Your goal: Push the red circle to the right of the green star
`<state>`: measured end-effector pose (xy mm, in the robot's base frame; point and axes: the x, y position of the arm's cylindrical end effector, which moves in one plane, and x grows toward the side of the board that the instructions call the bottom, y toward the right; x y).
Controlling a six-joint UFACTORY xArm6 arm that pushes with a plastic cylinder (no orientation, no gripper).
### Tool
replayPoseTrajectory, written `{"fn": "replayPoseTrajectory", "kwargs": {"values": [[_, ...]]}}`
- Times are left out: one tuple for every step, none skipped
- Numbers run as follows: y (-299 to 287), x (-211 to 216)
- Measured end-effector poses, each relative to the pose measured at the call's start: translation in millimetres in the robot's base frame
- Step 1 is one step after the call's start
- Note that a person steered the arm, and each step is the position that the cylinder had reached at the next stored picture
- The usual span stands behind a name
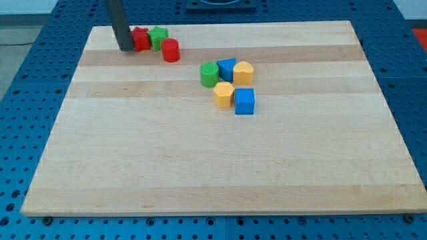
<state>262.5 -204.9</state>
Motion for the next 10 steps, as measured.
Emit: {"fn": "replayPoseTrajectory", "kwargs": {"values": [[0.6, -4.5], [1.3, -6.1], [-1.3, 23.3], [21.2, 65.7], [71.2, 67.5], [92.6, 56.3], [92.3, 52.2], [74.1, 58.6], [71.2, 48.5], [79.6, 43.0]]}}
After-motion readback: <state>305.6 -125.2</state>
